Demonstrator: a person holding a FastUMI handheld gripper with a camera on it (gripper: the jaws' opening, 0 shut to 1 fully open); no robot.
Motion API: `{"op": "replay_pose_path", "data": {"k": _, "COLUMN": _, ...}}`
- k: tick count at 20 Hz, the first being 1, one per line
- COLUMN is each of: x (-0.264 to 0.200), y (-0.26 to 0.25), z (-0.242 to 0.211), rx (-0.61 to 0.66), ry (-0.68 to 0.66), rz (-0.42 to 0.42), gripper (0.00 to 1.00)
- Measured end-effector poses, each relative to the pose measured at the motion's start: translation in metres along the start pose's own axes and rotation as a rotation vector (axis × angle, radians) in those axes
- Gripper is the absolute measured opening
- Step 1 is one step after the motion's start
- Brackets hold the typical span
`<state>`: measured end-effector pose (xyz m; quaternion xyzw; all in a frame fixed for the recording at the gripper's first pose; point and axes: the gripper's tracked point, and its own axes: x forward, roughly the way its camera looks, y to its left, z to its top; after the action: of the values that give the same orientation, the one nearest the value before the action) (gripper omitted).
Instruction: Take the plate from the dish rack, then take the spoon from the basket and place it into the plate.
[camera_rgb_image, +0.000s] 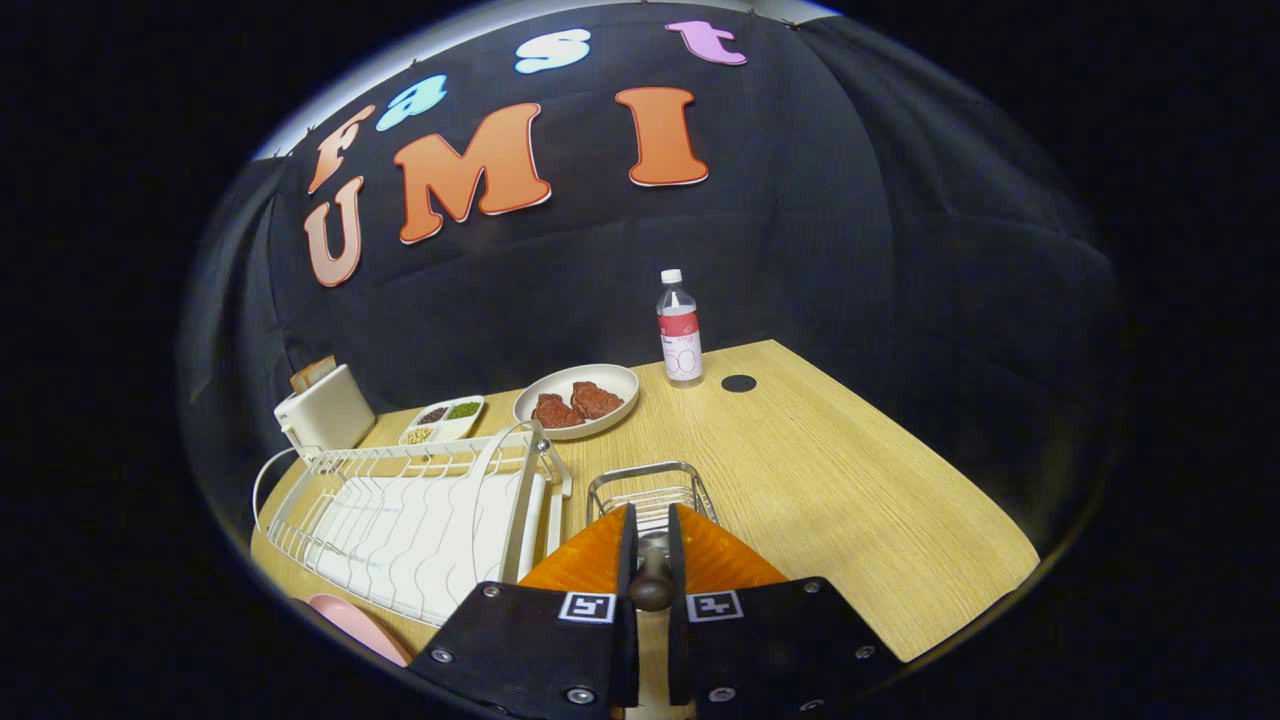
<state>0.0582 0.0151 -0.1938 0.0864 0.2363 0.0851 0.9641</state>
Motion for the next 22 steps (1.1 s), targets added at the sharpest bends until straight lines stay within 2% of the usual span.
{"op": "replay_pose_path", "data": {"k": 6, "x": -0.011, "y": -0.004, "z": 0.029, "rx": -0.038, "ry": -0.045, "rz": -0.046, "gripper": 0.09}}
{"op": "replay_pose_path", "data": {"k": 12, "x": -0.056, "y": 0.004, "z": 0.048, "rx": -0.051, "ry": -0.091, "rz": -0.075, "gripper": 0.09}}
{"op": "replay_pose_path", "data": {"k": 17, "x": -0.103, "y": 0.030, "z": 0.056, "rx": -0.039, "ry": -0.131, "rz": -0.075, "gripper": 0.09}}
{"op": "replay_pose_path", "data": {"k": 22, "x": -0.149, "y": 0.072, "z": 0.037, "rx": -0.026, "ry": -0.121, "rz": -0.053, "gripper": 0.09}}
